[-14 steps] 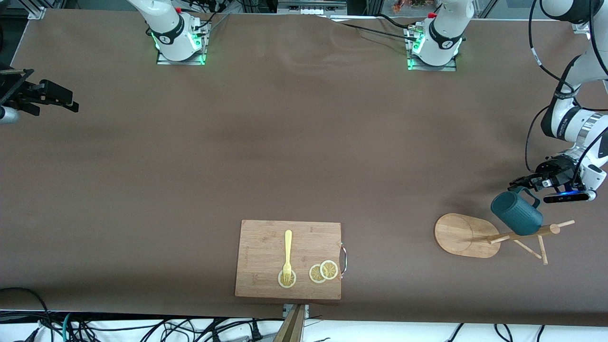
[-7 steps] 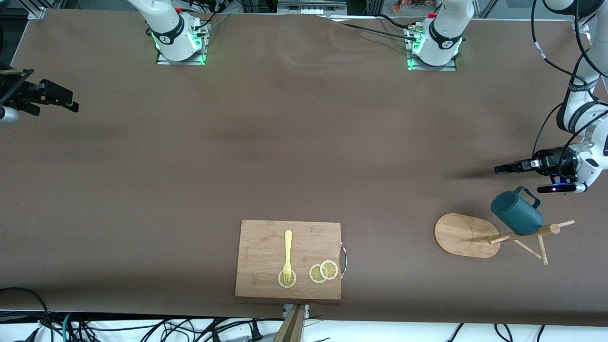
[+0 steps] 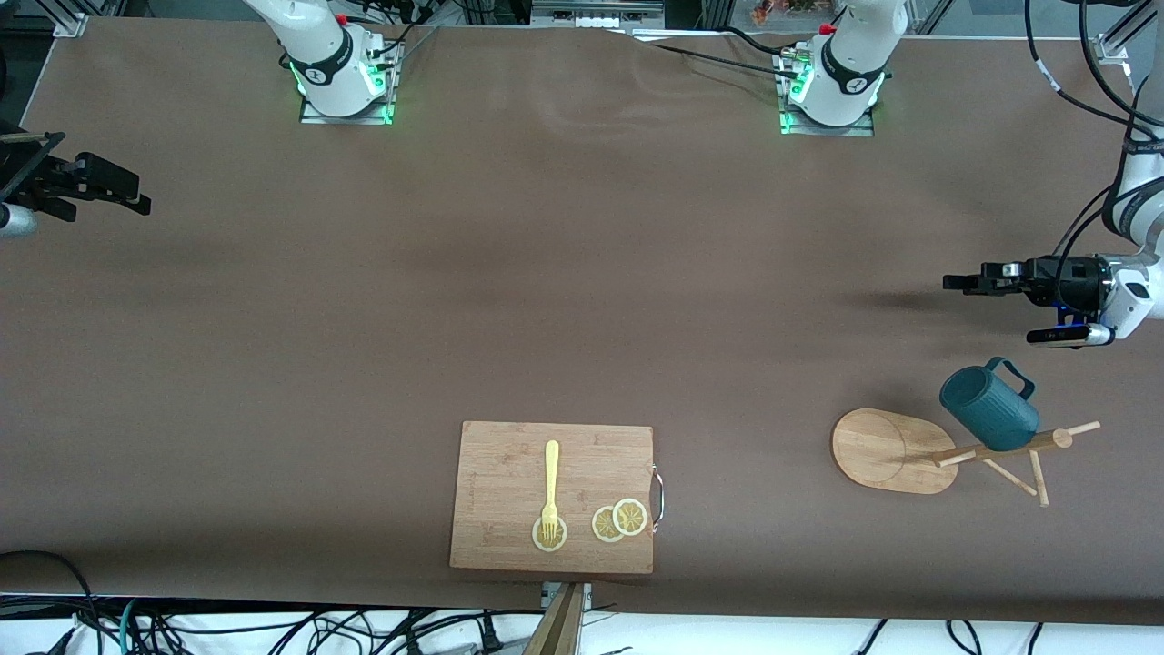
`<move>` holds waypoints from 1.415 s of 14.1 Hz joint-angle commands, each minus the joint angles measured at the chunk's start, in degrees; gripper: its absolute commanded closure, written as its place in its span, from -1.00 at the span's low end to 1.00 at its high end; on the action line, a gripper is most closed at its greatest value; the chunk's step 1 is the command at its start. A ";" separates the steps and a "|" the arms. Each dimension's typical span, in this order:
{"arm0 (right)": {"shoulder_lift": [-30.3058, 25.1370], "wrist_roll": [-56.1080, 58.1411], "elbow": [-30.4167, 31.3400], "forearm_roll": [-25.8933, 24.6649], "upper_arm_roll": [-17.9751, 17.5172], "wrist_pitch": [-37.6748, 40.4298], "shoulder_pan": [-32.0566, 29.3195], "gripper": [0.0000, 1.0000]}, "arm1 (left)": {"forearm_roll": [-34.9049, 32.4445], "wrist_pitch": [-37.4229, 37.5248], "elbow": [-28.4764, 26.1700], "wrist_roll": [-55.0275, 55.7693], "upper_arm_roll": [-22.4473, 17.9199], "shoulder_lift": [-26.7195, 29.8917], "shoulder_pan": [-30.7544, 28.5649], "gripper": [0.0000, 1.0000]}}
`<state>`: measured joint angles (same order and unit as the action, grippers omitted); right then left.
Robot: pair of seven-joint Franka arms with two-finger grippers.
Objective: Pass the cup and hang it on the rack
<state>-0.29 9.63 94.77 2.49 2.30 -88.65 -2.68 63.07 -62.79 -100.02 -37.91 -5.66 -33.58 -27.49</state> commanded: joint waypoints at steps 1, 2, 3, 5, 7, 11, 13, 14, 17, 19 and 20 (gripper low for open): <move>0.37 0.12 -1.17 1.11 -0.02 0.94 -0.04 -1.00 | -6.45 0.56 3.94 5.19 0.83 5.17 2.34 -1.00; 0.37 0.12 -1.17 1.11 0.07 0.94 -0.04 -1.00 | -8.30 0.56 5.44 7.13 0.83 7.02 3.92 -1.00; 0.37 0.12 -1.17 1.11 -0.02 0.94 -0.04 -1.00 | -10.67 0.56 6.58 9.32 0.83 8.69 5.24 -1.00; 0.37 0.12 -1.17 1.11 -0.02 0.94 -0.04 -1.00 | -14.10 0.04 7.30 14.85 0.83 12.38 8.40 -1.00; 0.46 0.12 -1.17 1.11 -0.02 0.94 -0.04 -1.00 | -19.01 -0.66 10.00 20.22 0.74 14.50 12.44 -1.00; 0.37 0.12 -1.17 1.20 -0.02 0.94 -0.13 -1.00 | -36.83 -5.49 16.26 21.21 0.74 19.59 22.63 -1.00; 0.37 0.12 -1.17 1.20 0.07 0.94 -0.04 -1.00 | -44.06 -8.83 16.79 21.04 0.83 20.92 25.72 -1.00; 0.37 0.12 -1.17 1.20 0.07 0.94 -0.04 -1.00 | -45.92 -10.32 16.79 20.86 0.83 21.45 26.78 -1.00; 0.37 0.12 -1.17 1.20 -0.02 0.94 -0.04 -1.00 | -54.25 -17.08 16.79 20.60 0.92 23.11 29.59 -1.00; 0.37 0.12 -1.17 1.20 -0.02 0.94 -0.04 -1.00 | -59.97 -18.95 16.79 21.21 1.00 24.95 31.79 -1.00; 0.37 0.12 -1.17 1.20 0.07 0.94 -0.04 -1.00 | -61.39 -18.95 16.62 22.08 1.35 26.36 31.97 -1.00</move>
<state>-0.28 9.64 94.77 2.62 2.30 -88.65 -2.68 5.89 -81.21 -83.24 -17.03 -4.27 -10.58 2.77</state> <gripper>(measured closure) 0.000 0.000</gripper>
